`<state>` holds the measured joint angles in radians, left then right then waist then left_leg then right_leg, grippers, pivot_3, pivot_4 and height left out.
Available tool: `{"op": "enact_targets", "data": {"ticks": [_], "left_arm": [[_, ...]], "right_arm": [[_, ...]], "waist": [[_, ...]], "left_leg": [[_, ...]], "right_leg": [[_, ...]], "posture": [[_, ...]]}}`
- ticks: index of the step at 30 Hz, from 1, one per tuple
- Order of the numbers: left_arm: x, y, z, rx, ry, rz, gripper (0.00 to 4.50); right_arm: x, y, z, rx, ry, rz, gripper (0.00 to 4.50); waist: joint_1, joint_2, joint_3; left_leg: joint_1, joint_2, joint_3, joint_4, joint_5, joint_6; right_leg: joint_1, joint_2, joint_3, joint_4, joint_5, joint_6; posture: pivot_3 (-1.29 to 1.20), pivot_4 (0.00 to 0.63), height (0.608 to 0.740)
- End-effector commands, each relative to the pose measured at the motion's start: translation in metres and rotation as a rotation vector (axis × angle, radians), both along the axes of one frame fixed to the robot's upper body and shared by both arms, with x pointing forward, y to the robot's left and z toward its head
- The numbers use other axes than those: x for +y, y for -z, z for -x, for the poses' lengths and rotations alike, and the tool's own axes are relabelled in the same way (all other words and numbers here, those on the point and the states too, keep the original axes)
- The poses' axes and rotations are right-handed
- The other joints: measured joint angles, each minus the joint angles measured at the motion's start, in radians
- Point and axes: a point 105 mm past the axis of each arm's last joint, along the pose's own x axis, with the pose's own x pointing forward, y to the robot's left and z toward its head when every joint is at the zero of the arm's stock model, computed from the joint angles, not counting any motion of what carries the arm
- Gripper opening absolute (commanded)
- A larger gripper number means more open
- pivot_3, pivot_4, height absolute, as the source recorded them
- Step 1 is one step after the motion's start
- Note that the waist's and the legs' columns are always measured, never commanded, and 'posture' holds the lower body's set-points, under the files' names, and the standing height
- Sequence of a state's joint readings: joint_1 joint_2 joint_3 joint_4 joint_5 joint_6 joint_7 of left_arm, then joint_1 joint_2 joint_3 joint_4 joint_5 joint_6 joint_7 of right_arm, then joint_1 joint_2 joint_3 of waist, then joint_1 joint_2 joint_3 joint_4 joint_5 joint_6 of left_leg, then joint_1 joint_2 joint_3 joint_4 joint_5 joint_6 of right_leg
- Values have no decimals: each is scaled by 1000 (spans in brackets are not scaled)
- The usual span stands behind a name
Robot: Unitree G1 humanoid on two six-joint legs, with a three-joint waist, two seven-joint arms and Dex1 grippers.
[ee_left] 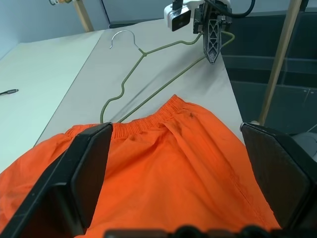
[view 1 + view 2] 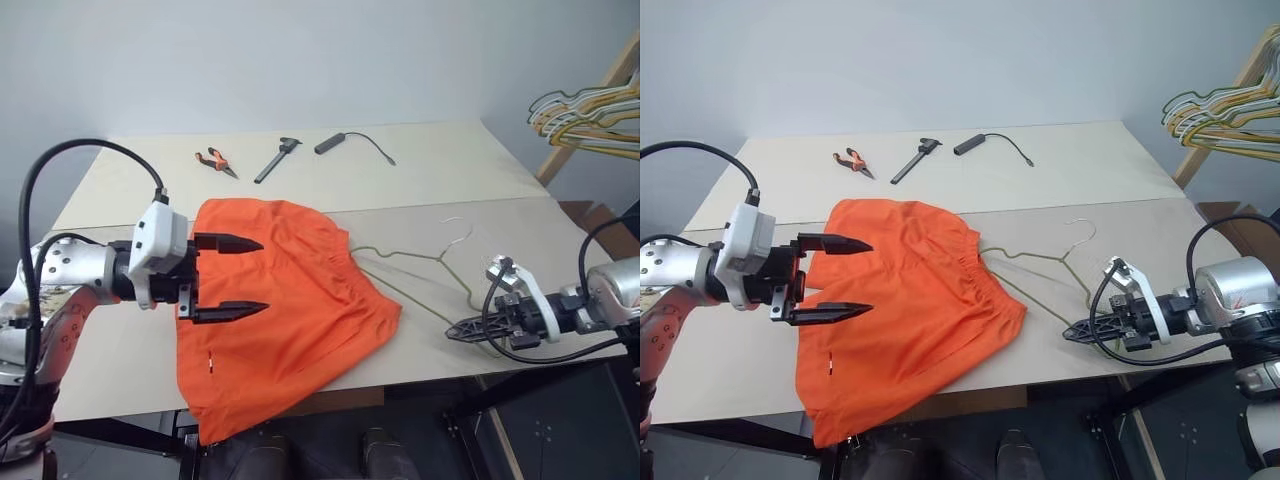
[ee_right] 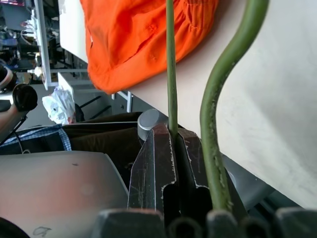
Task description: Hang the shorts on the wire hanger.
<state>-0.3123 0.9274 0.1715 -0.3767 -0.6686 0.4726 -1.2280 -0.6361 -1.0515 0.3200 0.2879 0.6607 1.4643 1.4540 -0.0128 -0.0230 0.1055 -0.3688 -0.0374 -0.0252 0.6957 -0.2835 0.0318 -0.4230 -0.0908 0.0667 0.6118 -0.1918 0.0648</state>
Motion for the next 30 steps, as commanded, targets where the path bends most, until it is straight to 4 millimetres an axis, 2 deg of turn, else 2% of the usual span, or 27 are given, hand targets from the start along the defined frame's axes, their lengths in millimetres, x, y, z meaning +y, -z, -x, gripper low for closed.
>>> {"op": "enact_targets", "data": {"ticks": [1,6,15,21,27,30], "left_arm": [[0,-5,2,-20,5,-11,4483],[-1,-5,3,-18,9,-13,4483],[-1,-4,6,-9,15,-17,4483],[-3,-4,6,-10,19,-15,4483],[-1,-3,10,-12,8,-17,4483],[0,-3,12,-11,1,-16,4483]], "right_arm": [[7,3,-11,-51,-19,22,0],[14,10,-29,-107,-7,41,0],[30,11,-43,-201,-130,50,0],[43,13,-66,-220,-109,45,0],[54,12,-62,-207,-211,11,0],[54,14,-73,-208,-162,36,0]], "waist": [[-2,0,0],[-2,0,0],[1,0,0],[-6,0,0],[5,0,0],[6,0,0]], "left_leg": [[0,0,0,0,0,0],[0,0,0,0,0,0],[0,-1,0,0,0,0],[0,0,0,0,0,0],[-1,-1,-1,-1,0,-1],[-1,-1,-1,0,0,-1]], "right_leg": [[0,0,0,0,0,0],[0,0,0,0,0,0],[0,0,0,0,0,0],[-1,1,0,1,1,-1],[-1,0,0,0,1,-1],[-2,0,0,0,1,-1]], "posture": [[53,91,740],[57,84,740],[55,77,740],[73,74,740],[94,68,740],[107,68,740]]}}
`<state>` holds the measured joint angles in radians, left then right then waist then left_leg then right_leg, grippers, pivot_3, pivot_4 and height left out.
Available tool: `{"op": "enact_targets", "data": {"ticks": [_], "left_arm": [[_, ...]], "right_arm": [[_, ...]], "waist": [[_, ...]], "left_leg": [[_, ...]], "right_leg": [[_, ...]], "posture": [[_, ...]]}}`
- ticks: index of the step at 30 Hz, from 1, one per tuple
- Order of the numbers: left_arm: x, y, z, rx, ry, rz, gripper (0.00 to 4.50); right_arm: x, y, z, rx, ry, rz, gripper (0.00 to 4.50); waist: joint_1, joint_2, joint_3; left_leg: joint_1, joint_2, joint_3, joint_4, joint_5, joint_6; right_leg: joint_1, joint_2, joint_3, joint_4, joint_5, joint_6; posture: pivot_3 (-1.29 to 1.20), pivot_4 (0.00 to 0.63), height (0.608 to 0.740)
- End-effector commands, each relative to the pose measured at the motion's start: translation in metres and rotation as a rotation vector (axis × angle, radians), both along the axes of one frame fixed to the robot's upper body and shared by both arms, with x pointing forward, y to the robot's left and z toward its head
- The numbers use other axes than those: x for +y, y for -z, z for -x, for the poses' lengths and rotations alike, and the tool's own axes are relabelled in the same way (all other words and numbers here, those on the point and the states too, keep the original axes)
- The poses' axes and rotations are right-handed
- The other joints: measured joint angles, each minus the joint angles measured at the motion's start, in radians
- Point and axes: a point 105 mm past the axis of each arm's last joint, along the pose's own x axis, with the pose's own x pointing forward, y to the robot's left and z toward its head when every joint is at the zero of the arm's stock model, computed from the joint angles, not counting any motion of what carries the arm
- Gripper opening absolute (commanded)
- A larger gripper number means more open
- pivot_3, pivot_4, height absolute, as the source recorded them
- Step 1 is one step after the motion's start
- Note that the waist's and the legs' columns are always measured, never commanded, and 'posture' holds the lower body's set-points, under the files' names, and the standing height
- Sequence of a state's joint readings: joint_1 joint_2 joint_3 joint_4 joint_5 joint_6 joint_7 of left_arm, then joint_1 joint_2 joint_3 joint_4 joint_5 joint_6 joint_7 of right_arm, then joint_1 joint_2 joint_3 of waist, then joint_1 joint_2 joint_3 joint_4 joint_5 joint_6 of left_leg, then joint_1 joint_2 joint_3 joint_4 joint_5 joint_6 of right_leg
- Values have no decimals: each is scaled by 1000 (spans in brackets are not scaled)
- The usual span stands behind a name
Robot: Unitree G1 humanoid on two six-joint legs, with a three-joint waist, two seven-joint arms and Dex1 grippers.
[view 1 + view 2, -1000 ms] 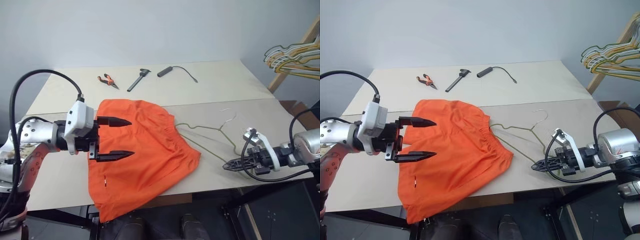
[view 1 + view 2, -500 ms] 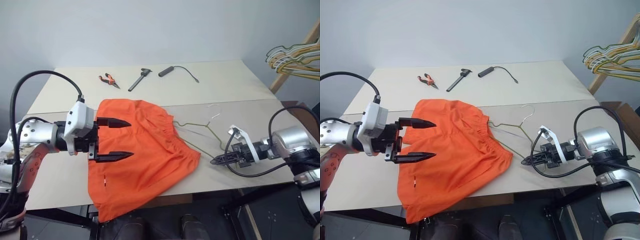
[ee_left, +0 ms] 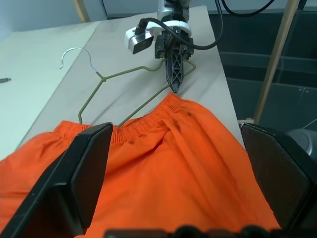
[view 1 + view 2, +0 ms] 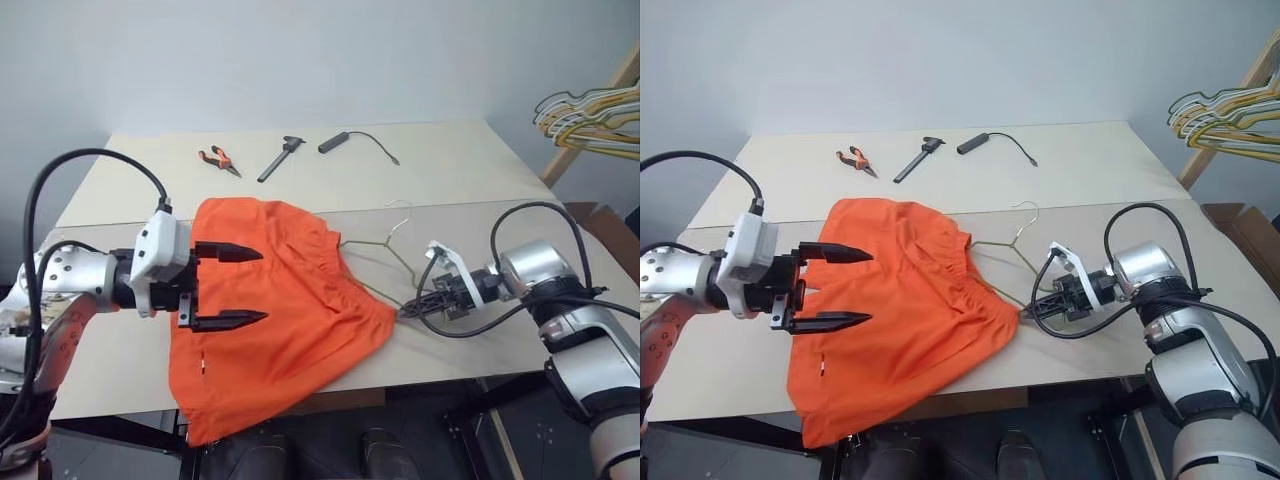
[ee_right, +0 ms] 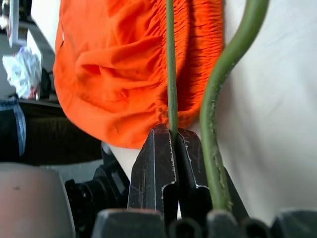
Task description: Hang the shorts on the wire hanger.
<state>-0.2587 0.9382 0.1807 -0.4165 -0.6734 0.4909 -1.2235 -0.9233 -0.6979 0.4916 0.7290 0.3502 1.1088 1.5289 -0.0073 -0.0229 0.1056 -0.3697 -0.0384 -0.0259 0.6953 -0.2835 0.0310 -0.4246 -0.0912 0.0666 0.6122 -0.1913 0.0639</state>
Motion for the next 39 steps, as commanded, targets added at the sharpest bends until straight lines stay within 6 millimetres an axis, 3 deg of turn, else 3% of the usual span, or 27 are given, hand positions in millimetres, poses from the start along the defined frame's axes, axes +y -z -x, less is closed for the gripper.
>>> {"op": "enact_targets", "data": {"ticks": [1,7,13,26,28,33,39], "left_arm": [[0,-11,5,-47,2,3,4483],[1,-11,8,-47,-6,5,4483],[2,-10,11,-50,-12,3,4483],[3,-11,10,-57,-12,-2,4483],[3,-12,8,-57,-12,-3,4483],[5,-15,0,-69,-14,-6,4483],[17,-37,-24,-170,-42,-42,4483]], "right_arm": [[3,-12,-15,-47,25,-18,0],[12,-8,-25,-28,64,-41,0],[19,-10,-16,3,-8,-97,0],[32,-17,-45,-105,130,-134,0],[33,-24,-53,-175,142,-127,0],[31,-72,-73,-532,90,-89,0],[43,-108,-63,-950,-50,44,0]], "waist": [[0,0,0],[-4,0,0],[1,1,-1],[3,1,-5],[4,1,-5],[-2,2,-3],[-5,2,-3]], "left_leg": [[1,0,0,0,0,0],[1,0,0,-1,1,-2],[0,0,-1,-1,2,-3],[1,-1,-1,-2,3,-5],[0,-1,-1,-2,3,-5],[0,-1,-1,-2,3,-5],[0,-1,-2,-2,2,-5]], "right_leg": [[0,0,0,0,0,0],[0,2,0,1,1,-1],[-1,1,0,1,1,-1],[-1,1,0,1,1,-2],[-1,1,0,1,1,-2],[-1,1,0,1,1,-2],[-2,2,-1,1,1,-2]], "posture": [[107,68,740],[123,50,740],[141,31,740],[134,30,740],[130,35,740],[91,63,740],[28,60,740]]}}
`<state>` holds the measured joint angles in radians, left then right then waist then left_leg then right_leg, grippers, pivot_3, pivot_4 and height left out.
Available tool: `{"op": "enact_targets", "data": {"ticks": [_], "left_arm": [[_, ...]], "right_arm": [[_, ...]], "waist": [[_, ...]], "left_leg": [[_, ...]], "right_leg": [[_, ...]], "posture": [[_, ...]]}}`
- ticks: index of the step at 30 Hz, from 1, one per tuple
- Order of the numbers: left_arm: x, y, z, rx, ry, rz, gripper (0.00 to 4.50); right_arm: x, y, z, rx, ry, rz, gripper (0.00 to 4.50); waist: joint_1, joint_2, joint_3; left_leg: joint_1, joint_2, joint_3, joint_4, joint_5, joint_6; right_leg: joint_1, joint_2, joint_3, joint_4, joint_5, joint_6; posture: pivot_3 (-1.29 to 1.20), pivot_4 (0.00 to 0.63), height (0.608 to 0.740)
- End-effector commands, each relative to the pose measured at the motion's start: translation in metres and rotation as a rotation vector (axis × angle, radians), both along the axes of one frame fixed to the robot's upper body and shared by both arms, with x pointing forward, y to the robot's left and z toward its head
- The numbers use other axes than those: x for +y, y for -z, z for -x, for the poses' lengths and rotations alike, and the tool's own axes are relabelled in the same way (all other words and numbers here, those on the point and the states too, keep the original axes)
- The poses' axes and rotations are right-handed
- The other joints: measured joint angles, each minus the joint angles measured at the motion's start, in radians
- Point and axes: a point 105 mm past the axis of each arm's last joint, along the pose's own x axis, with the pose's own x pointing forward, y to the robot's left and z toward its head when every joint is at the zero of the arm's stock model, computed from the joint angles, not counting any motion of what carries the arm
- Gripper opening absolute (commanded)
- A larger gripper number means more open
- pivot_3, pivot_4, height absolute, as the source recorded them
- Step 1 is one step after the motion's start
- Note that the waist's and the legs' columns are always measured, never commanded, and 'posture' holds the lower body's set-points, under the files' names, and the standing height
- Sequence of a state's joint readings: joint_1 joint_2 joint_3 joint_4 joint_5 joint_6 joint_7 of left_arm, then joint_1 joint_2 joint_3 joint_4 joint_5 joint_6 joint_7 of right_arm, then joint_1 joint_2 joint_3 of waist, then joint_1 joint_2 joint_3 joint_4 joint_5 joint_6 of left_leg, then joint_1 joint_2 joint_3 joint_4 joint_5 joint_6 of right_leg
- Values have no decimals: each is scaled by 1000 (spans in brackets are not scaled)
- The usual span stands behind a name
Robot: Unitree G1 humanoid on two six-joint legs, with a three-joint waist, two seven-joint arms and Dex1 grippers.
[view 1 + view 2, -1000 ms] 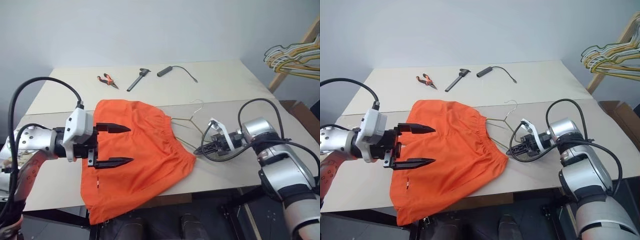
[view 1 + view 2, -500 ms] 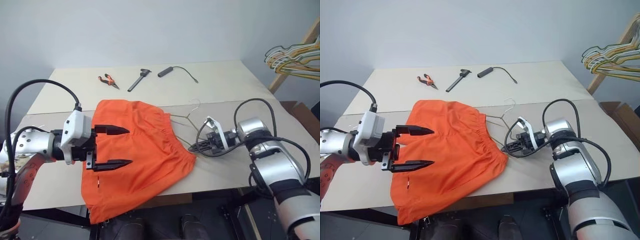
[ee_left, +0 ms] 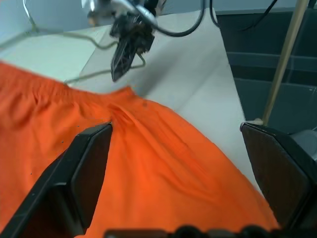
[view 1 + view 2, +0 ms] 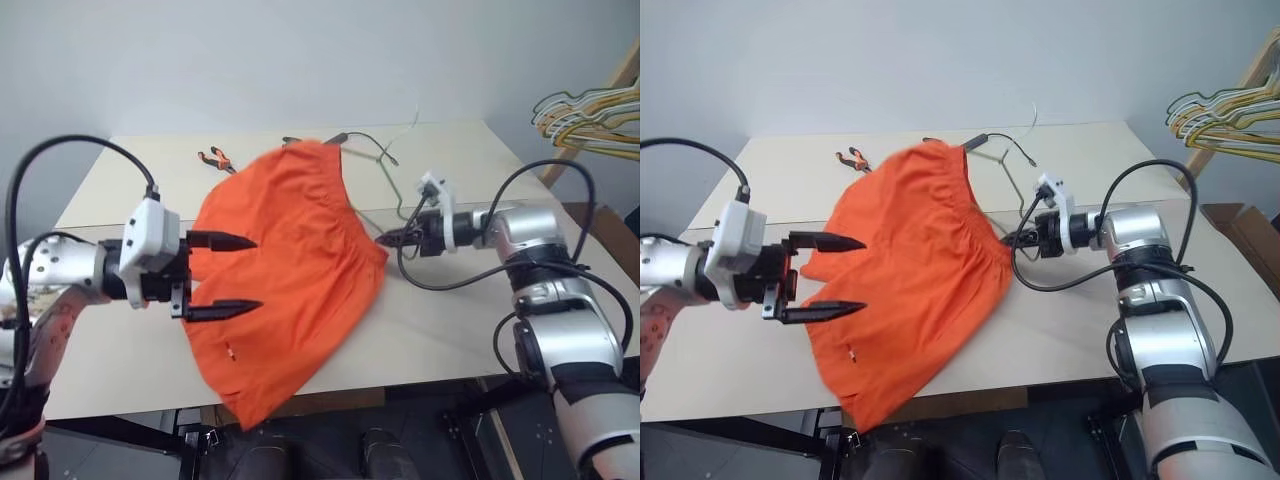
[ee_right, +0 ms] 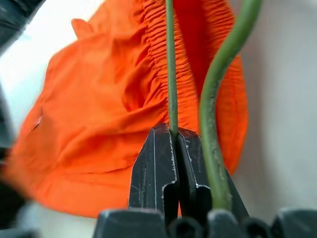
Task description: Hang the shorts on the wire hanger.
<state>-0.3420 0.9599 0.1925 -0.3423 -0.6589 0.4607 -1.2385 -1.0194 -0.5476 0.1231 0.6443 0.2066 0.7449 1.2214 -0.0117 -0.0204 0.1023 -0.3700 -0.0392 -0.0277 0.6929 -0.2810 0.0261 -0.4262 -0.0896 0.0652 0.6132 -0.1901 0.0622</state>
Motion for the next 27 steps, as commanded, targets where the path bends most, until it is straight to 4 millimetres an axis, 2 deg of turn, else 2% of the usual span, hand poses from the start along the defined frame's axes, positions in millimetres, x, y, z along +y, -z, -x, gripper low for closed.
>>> {"op": "enact_targets", "data": {"ticks": [1,7,12,15,23,27], "left_arm": [[10,-24,-17,-118,-21,-46,4483],[22,-68,-43,-283,-24,-99,4483],[28,-78,-54,-315,21,-175,4483],[30,-74,-66,-302,29,-231,4483],[36,-40,-89,-226,46,-397,4483],[38,-22,-93,-184,67,-463,4483]], "right_arm": [[16,-31,13,-268,-92,100,0],[46,-36,45,-478,-241,289,0],[59,-39,53,-524,-291,337,0],[64,-40,55,-526,-310,344,0],[69,-41,60,-519,-358,361,0],[70,-44,63,-515,-373,356,0]], "waist": [[-1,0,0],[-19,0,0],[-38,-1,-1],[-45,-1,-1],[-64,-3,-3],[-81,-4,-6]], "left_leg": [[0,0,0,0,0,0],[0,-1,1,1,0,0],[-1,0,2,2,0,0],[-1,0,2,3,0,0],[-3,0,1,3,0,0],[-16,1,1,8,0,0]], "right_leg": [[0,0,0,0,0,0],[0,0,0,0,0,0],[0,0,0,0,0,0],[0,0,0,1,0,0],[-1,0,0,4,0,0],[-15,-1,0,13,0,0]], "posture": [[17,55,740],[-24,42,740],[-49,32,740],[-55,28,740],[-74,11,740],[-77,7,740]]}}
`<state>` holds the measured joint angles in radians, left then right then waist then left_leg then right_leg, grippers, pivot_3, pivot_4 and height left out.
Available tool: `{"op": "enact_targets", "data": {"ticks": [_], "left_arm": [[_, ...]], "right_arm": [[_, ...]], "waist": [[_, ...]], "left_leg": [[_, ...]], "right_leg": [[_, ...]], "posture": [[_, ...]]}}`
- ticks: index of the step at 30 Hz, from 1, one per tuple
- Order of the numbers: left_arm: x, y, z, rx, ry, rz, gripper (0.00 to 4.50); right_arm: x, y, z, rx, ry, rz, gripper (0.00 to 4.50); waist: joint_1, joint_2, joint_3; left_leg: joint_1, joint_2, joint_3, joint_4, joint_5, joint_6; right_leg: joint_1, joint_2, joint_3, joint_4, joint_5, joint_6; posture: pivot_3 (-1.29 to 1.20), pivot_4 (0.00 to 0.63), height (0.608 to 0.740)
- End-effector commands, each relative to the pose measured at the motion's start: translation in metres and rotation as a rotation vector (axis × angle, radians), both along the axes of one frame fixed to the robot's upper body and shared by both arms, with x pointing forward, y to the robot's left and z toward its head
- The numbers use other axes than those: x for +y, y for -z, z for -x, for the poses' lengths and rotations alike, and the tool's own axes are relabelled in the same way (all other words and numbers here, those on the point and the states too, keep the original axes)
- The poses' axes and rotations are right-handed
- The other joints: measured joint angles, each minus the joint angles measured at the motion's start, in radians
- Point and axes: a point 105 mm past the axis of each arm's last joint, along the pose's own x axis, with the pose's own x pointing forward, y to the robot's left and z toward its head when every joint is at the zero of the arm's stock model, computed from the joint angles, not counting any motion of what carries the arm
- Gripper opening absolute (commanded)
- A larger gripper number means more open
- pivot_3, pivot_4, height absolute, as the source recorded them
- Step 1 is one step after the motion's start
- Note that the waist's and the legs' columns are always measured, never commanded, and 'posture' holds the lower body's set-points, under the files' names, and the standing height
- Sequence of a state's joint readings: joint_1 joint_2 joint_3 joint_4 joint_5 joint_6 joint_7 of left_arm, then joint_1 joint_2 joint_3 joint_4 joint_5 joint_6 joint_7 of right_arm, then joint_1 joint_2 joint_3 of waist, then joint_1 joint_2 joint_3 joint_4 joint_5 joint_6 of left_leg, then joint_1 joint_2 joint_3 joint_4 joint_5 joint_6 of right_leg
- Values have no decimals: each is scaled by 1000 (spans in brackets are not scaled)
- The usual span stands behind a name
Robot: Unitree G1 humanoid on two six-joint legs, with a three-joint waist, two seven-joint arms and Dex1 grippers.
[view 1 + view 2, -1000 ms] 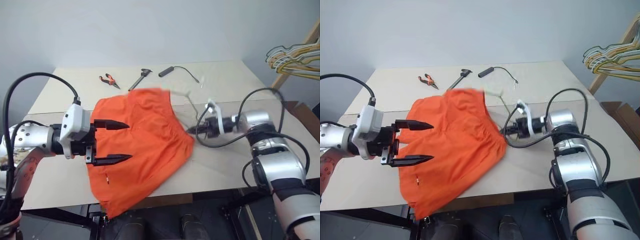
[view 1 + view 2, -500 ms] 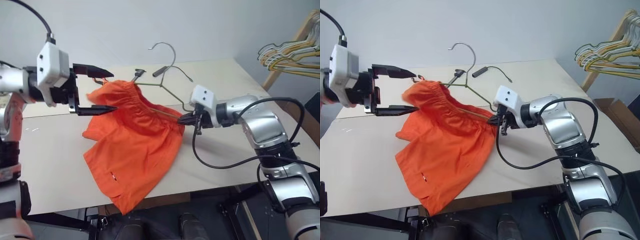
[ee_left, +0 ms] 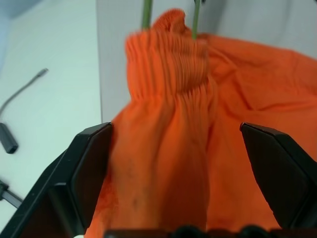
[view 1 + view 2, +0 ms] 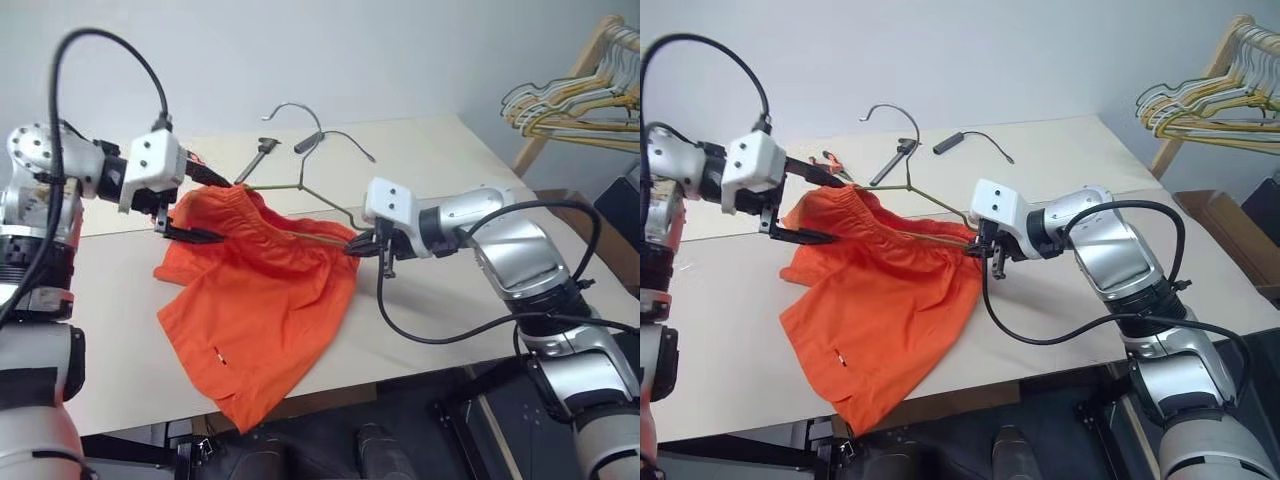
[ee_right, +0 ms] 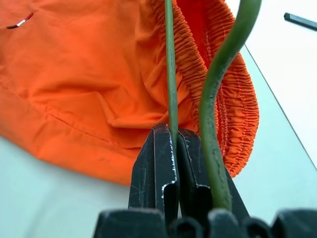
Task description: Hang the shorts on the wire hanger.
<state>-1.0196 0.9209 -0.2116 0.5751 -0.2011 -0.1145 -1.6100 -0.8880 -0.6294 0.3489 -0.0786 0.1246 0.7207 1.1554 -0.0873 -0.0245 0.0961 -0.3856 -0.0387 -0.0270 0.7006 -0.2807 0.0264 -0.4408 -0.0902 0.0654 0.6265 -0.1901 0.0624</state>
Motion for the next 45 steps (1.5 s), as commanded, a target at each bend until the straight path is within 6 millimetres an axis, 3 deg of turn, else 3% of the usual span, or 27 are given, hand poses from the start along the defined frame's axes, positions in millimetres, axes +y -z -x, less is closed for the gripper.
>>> {"op": "enact_targets", "data": {"ticks": [1,4,16,25,29,35,39,42,45], "left_arm": [[1,-3,-5,-41,6,-55,4483],[-1,3,-13,-36,-6,-52,3875],[-8,0,-11,-12,12,29,52],[-5,1,-6,17,10,57,52],[-1,4,-2,41,-2,68,0],[14,6,5,70,-60,93,0],[17,2,6,84,-93,148,0],[17,3,7,93,-106,165,0],[16,5,9,102,-104,168,0]], "right_arm": [[6,-21,6,-58,-43,-8,0],[5,-23,6,-59,-44,-6,0],[1,-23,9,-30,-48,4,0],[-7,-30,11,-9,-63,-18,0],[-34,-32,3,-10,47,-37,1092],[-87,-30,-2,3,269,-137,3213],[-106,-19,3,-2,344,-218,4477],[-104,1,8,16,358,-300,4477],[-84,25,8,58,361,-392,4477]], "waist": [[-10,0,0],[-12,-1,-2],[-38,-1,-6],[-42,-1,-6],[-42,-1,-6],[-35,-1,-6],[-33,-1,-6],[-34,-1,-7],[-40,-1,-7]], "left_leg": [[-2,0,0,1,0,0],[-3,-1,0,3,0,0],[-3,0,0,4,0,0],[-3,0,-1,4,0,0],[-3,0,-1,4,0,1],[-3,1,0,4,0,1],[-2,1,0,4,-1,1],[-2,1,0,4,-1,2],[1,1,2,4,-1,2]], "right_leg": [[-2,0,0,1,0,0],[-2,0,0,1,0,0],[-2,-1,0,2,0,0],[-2,-1,0,3,0,0],[-2,-1,0,3,0,0],[-2,-1,0,2,0,0],[-1,-1,0,3,0,1],[0,-1,0,2,0,1],[1,0,3,3,0,1]], "posture": [[-77,7,740],[-86,4,740],[-91,10,740],[-103,19,740],[-101,25,740],[-95,40,740],[-90,48,740],[-88,53,740],[-84,58,740]]}}
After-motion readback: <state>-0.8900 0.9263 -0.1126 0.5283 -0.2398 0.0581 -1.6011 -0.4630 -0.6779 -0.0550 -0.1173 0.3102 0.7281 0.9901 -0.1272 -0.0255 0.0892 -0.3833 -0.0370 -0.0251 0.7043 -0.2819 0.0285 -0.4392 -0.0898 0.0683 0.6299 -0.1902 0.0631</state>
